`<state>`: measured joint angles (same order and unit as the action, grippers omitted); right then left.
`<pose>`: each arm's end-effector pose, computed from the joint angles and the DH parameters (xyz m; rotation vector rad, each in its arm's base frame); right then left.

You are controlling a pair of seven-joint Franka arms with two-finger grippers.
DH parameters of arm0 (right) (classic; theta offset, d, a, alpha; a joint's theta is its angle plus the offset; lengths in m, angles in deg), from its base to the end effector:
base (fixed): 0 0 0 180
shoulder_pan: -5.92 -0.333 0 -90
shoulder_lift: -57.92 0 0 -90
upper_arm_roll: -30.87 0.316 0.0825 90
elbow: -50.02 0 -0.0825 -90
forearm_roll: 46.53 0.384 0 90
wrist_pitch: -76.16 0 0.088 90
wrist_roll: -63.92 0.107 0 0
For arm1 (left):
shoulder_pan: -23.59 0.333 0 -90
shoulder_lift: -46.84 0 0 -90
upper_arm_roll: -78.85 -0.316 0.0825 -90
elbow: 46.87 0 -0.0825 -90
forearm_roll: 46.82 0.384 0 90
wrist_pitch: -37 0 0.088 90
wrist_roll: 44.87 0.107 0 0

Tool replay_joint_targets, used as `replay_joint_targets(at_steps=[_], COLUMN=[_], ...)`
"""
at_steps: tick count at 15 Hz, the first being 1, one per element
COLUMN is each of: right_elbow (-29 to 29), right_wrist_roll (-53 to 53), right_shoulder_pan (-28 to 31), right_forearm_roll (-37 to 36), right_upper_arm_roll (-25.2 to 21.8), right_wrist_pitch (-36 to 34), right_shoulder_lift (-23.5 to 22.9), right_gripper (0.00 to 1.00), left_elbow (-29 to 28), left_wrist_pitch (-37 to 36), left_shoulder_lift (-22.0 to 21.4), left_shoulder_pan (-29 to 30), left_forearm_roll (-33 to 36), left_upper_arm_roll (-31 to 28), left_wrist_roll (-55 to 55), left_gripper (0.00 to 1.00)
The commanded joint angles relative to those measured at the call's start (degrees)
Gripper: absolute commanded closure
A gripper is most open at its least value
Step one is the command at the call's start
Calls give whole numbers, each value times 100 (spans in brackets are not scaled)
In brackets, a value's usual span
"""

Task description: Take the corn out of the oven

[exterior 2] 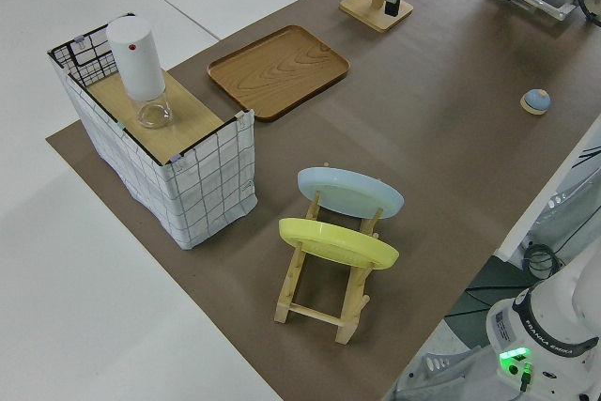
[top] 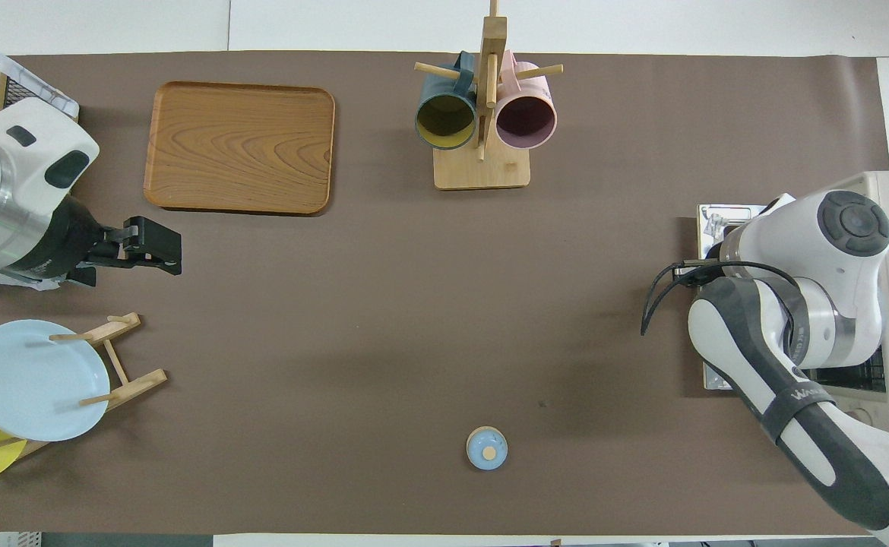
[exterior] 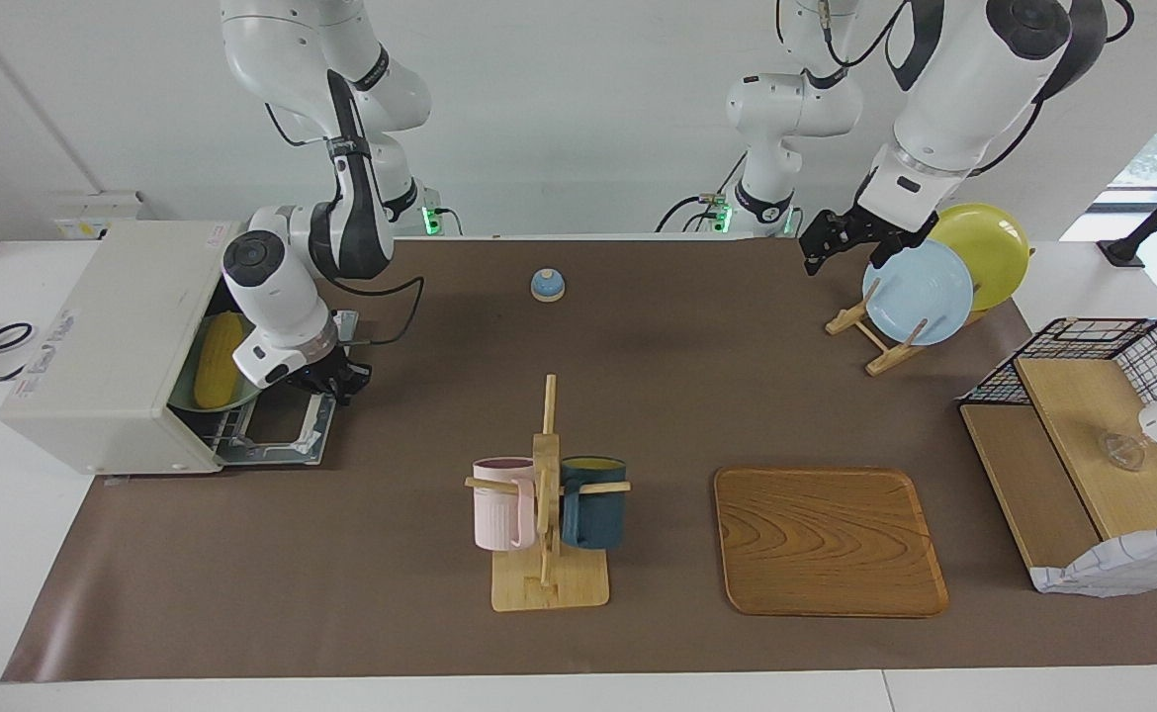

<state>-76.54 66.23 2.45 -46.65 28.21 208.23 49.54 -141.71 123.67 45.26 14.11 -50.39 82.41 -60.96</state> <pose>0.5402 0.0077 0.3096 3.1307 -0.0382 -0.0778 0.5215 -0.1284 0.5955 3.1045 0.0828 -0.1968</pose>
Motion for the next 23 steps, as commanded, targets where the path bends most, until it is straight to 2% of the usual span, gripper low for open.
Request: replay_joint_targets(at_steps=[1,6,8,11,20,21,23], right_elbow=[-106,-211,-395,-431,-194,-37,341], right_wrist_roll=[112,323,323,393,1185,1150,1175], right_shoulder_pan=[144,135,135,135,135,144,153], right_forearm_roll=[-277,-277,-277,-277,-93,-154,-146], right_upper_arm_roll=[-156,-59,-59,-6,705,714,715], right_wrist_pitch=[109,144,529,592,566,453,-204], right_shoulder_lift=[4,21,13,4,-14,12,21], right_gripper=[100,100,100,100,100,100,100], left_elbow=[-254,-254,-254,-254,-254,-254,-254], left_wrist_pitch=[104,104,104,104,113,148,166], left_shoulder_lift=[-220,-220,-220,-220,-220,-220,-220], left_shoulder_pan=[25,25,34,43,43,43,43], left_forearm_roll=[-64,-64,-64,-64,-64,-64,-64], left_upper_arm_roll=[5,5,5,5,5,5,5], left_wrist_roll=[-8,0,-8,-8,9,1,1], left_gripper=[0,0,0,0,0,0,0])
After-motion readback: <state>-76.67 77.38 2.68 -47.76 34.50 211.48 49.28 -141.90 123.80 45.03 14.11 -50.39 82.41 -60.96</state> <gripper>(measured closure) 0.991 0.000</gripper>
